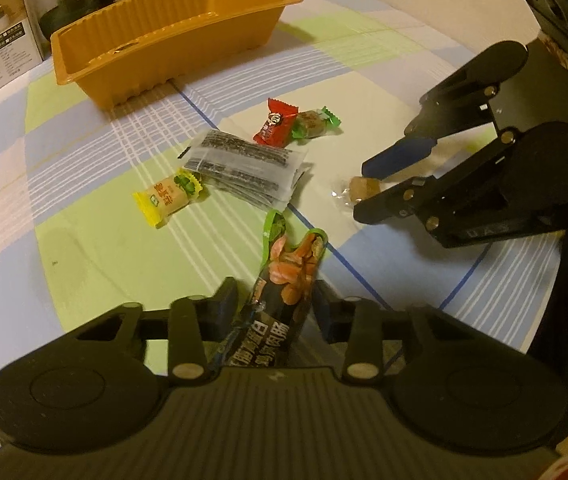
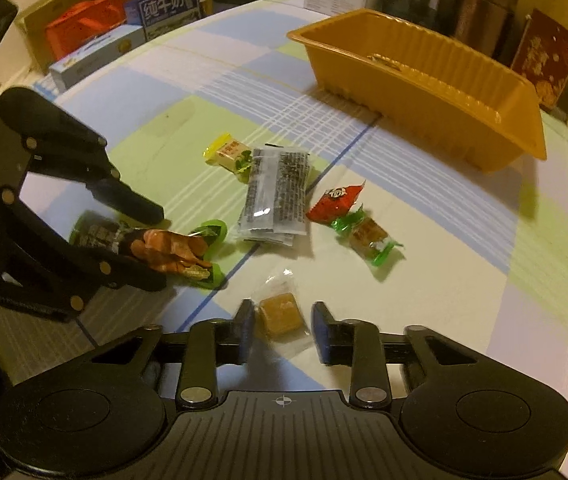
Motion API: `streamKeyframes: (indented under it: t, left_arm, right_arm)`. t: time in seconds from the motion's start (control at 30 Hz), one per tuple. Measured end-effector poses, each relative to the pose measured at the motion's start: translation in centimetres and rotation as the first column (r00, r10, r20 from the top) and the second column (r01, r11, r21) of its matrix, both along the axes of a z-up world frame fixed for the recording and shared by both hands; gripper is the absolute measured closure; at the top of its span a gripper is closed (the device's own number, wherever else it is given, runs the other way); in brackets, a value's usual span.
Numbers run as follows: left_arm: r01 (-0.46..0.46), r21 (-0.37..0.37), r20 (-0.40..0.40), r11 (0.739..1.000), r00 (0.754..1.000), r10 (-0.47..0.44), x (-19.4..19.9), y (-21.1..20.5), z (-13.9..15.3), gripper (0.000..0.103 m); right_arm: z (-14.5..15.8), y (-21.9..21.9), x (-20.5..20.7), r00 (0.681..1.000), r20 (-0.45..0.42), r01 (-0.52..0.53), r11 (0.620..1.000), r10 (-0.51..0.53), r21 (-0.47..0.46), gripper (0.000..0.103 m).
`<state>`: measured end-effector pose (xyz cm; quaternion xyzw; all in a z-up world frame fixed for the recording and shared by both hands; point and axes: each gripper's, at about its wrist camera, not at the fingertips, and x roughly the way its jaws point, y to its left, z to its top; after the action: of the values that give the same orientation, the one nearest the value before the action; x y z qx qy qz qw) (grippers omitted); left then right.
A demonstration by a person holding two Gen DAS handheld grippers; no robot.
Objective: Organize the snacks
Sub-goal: 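Close the left tool on the green snack strip while the right tool grasps the clear brown-candy packet, then carry the snack strip and candy packet over the orange tray with both tools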
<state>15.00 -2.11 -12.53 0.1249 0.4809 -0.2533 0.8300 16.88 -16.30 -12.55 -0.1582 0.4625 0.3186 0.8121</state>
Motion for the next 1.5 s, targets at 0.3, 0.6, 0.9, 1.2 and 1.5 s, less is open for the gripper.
streamKeyframes:
  t: [0.3, 0.6, 0.9, 1.2, 1.5]
  left_arm:
    - [-0.074, -0.031, -0.011, 0.997, 0.997, 0.074, -0.7, 0.4, 0.3, 0.076]
    - [-0.207, -0.071, -0.022, 0.976, 0.978, 0.206, -1.6, 1.6, 1.9, 0.077]
    - [-0.289, -0.109, 0.0, 0.951, 0.957, 0.291, -2.7, 1.5, 4.2, 0.077]
    - [-0.346, -0.152, 0.017, 0.926, 0.936, 0.352, -3.5, 1.2, 6.5, 0.077]
    - [-0.354, -0.18, 0.038, 0.918, 0.93, 0.366, -3.7, 1.3, 8.2, 0.077]
  right_arm:
    - [1.1, -1.2, -0.1, 0.981, -0.045, 0.193, 0.976, -0.189, 0.1, 0.081]
    - [2.9, -2.2, -1.3, 0.939, -0.087, 0.342, 0.92, -0.332, 0.189, 0.081]
    - [4.7, -2.4, -2.9, 0.914, -0.079, 0.405, 0.888, -0.398, 0.217, 0.081]
    - [6.6, -2.5, -4.4, 0.902, -0.059, 0.429, 0.873, -0.427, 0.231, 0.081]
    - [8.2, -2.7, -5.1, 0.897, -0.039, 0.436, 0.864, -0.441, 0.251, 0.081]
